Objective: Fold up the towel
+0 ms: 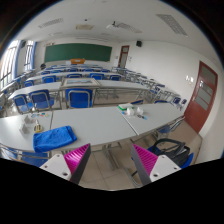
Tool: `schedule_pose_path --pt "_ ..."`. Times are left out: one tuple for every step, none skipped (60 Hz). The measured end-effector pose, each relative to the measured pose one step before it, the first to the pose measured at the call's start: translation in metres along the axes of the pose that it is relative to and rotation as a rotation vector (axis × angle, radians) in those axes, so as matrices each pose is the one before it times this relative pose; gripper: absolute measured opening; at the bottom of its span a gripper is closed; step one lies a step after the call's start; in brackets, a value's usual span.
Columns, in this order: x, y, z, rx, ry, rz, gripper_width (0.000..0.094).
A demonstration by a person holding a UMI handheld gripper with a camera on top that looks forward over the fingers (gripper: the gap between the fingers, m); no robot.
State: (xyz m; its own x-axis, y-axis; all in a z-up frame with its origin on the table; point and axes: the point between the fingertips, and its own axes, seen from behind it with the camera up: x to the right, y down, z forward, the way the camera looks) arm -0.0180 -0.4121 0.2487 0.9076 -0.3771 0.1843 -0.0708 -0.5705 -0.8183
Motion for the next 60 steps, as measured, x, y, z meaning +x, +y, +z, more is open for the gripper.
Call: schedule_pose_path --pt "-0.00245 0.00160 -0.00887 -0.00424 -0.00342 -0.0021 0.0852" --pt "-0.00032 0.00190 0.00836 -0.00386 -0.00379 -0.0028 0.0852" --pt "-0.00172 0.00268 -0.00049 -0.00447 -0.00292 -0.0034 0.0850" --pt "-0.00221 0.00331 -0.00051 -0.00473 -0.00217 -0.0039 0.0852" --pt "-0.00415 0.00400 -0.00904 -0.00427 -0.00171 -0.0046 0.0853" --pt "-0.00243 0.00367 0.00872 -0.00359 -0.00254 -0.0053 0.0853" --pt "-0.00228 0.00184 -0.00165 -0.00461 -0.00402 -0.0061 0.0854" --pt "-0.00575 0.00471 0.00006 -0.00449 -0.00332 -0.0059 0.0853" --pt "-0.00657 0.00465 0.00098 -0.00460 -0.00443 -0.0061 0.0854" --pt "-0.00732 0.00439 0.00105 -0.00474 -0.00696 -0.0065 0.0851" --pt "-0.00831 0.00427 0.00167 -0.00448 -0.00853 -0.0061 0.0850" --pt "-0.00895 0.00393 0.00158 -0.00331 -0.01132 -0.0053 0.0851" --pt "-0.00959 0.00346 0.00189 -0.00183 -0.01217 -0.0056 0.0856" --pt "-0.01038 0.00321 0.00225 -0.00110 -0.01371 -0.0067 0.0858" --pt "-0.01121 0.00324 0.00206 -0.00054 -0.01572 -0.0074 0.0858" --pt "-0.01196 0.00303 0.00252 -0.00076 -0.01722 -0.0083 0.0856" --pt "-0.01308 0.00284 0.00269 -0.00092 -0.01960 -0.0088 0.0855" --pt "-0.01355 0.00244 0.00290 -0.00062 -0.02100 -0.0090 0.0857" --pt "-0.01454 0.00184 0.00318 0.00066 -0.02286 -0.0085 0.0858" --pt "-0.01488 0.00145 0.00318 0.00186 -0.02438 -0.0082 0.0859" --pt "-0.01496 0.00133 0.00387 0.00217 -0.02491 -0.0075 0.0859" --pt "-0.01539 0.00082 0.00414 0.00210 -0.02543 -0.0064 0.0856" --pt "-0.01553 0.00120 0.00444 0.00138 -0.02487 -0.0058 0.0859" --pt "-0.01570 0.00092 0.00511 0.00075 -0.02429 -0.0060 0.0861" --pt "-0.01572 0.00070 0.00522 0.00045 -0.02437 -0.0059 0.0866" --pt "-0.01532 0.00025 0.00536 0.00116 -0.02515 -0.0060 0.0862" --pt "-0.01487 -0.00058 0.00626 0.00166 -0.02460 -0.0059 0.0857" --pt "-0.01384 -0.00068 0.00657 0.00246 -0.02159 -0.0050 0.0847" --pt "-0.01288 -0.00150 0.00692 0.00406 -0.02014 -0.0057 0.0844" --pt "-0.01296 -0.00158 0.00760 0.00408 -0.01896 -0.0054 0.0845" --pt "-0.01193 -0.00166 0.00829 0.00401 -0.01695 -0.0054 0.0846" --pt "-0.01109 -0.00173 0.00843 0.00441 -0.01539 -0.0049 0.0846" --pt "-0.01003 -0.00226 0.00850 0.00559 -0.01380 -0.0057 0.0846" --pt "-0.00865 -0.00247 0.00956 0.00660 -0.01130 -0.0057 0.0845" --pt "-0.00779 -0.00218 0.00864 0.00528 -0.00817 -0.0065 0.0845" --pt "-0.00611 -0.00212 0.00940 0.00304 -0.00514 -0.0071 0.0845" --pt "-0.00494 -0.00175 0.01010 0.00116 -0.00347 -0.0088 0.0833" --pt "-0.00463 -0.00209 0.00782 0.00117 -0.00120 -0.0098 0.0843" --pt "-0.00405 -0.00199 0.00874 0.00199 -0.00030 -0.0093 0.0844" --pt "-0.00327 -0.00198 0.00863 0.00174 -0.00030 -0.0089 0.0843" --pt "-0.00260 -0.00130 0.00904 0.00005 0.00019 -0.0079 0.0842" --pt "-0.00238 -0.00099 0.00840 -0.00221 -0.00042 -0.0075 0.0841" --pt "-0.00254 -0.00103 0.00812 -0.00394 -0.00064 -0.0063 0.0841" --pt "-0.00229 -0.00084 0.00760 -0.00389 -0.00127 -0.0047 0.0840" --pt "-0.00212 -0.00078 0.00786 -0.00339 -0.00240 -0.0034 0.0840" --pt "-0.00185 -0.00065 0.00764 -0.00285 -0.00286 -0.0030 0.0842" --pt "-0.00161 -0.00027 0.00684 -0.00390 -0.00307 -0.0034 0.0839" --pt "-0.00122 -0.00019 0.00662 -0.00520 -0.00238 -0.0039 0.0840" --pt "-0.00018 0.00011 0.00679 -0.00590 -0.00106 -0.0038 0.0840" --pt "0.00031 0.00036 0.00644 -0.00655 0.00046 -0.0039 0.0838" --pt "0.00018 0.00085 0.00561 -0.00640 0.00035 -0.0043 0.0835" --pt "-0.00024 0.00068 0.00589 -0.00567 -0.00033 -0.0049 0.0830" --pt "-0.00003 0.00078 0.00500 -0.00646 -0.00035 -0.0045 0.0824" --pt "0.00030 0.00091 0.00439 -0.00716 0.00042 -0.0042 0.0813" --pt "0.00014 0.00124 0.00369 -0.00749 -0.00006 -0.0046 0.0799" --pt "-0.00004 0.00124 0.00346 -0.00800 -0.00234 -0.0044 0.0779" --pt "0.00010 0.00111 0.00276 -0.00746 -0.00282 -0.0043 0.0752" --pt "0.00089 0.00207 0.00557 -0.00513 -0.00002 -0.0032 0.0718" --pt "0.00051 0.00228 0.00198 -0.00822 0.00168 -0.0043 0.0672" --pt "0.00027 0.00192 0.00067 -0.00515 0.00075 -0.0045 0.0631"
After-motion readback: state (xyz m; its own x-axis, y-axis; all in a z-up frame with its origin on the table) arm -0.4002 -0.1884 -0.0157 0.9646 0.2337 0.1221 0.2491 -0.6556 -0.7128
